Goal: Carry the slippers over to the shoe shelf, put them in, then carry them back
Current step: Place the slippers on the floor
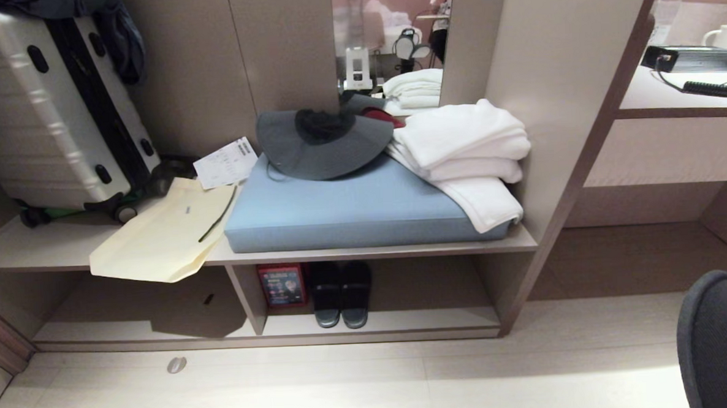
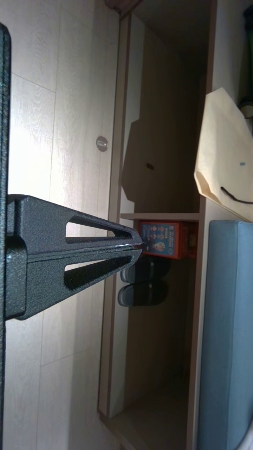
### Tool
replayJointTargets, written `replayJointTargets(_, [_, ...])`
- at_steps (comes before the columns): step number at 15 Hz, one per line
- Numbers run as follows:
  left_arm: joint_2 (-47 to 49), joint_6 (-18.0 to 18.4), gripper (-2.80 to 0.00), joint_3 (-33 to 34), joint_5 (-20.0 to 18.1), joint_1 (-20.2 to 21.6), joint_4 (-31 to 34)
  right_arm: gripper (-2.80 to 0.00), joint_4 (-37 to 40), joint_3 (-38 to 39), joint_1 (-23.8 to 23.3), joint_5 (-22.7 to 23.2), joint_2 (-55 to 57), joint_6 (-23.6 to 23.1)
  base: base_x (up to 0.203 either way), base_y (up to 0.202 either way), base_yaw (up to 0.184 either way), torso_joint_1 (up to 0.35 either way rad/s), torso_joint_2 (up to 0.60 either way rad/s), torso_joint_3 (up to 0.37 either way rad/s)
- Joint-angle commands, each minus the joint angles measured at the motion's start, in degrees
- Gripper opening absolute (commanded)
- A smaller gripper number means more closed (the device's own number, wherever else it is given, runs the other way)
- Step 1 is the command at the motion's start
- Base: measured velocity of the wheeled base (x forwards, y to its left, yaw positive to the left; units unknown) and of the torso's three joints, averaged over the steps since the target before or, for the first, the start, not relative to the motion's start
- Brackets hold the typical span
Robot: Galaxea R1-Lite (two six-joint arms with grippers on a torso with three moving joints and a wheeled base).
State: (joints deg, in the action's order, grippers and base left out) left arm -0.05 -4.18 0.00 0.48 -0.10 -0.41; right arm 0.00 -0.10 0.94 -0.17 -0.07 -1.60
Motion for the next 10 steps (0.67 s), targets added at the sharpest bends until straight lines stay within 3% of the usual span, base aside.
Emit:
replayJointTargets(1, [0.05,-0.04,-2.80,0.00,-0.04,0.01,-0.02,-2.80,0.00,0.01,0.03,0.00,0.07,-0.07,0.000,0.000,0.000,-0.001,0.00,0.205])
replayJointTargets(5, [-0.02,0.14,-2.80,0.04,-0.04,0.01,-0.02,-2.80,0.00,0.01,0.03,0.00,0.07,0.10,0.000,0.000,0.000,0.002,0.00,0.188])
replayJointTargets(10, [-0.03,0.31,-2.80,0.09,-0.04,0.01,-0.02,-2.80,0.00,0.01,0.03,0.00,0.07,0.10,0.000,0.000,0.000,0.001,0.00,0.036])
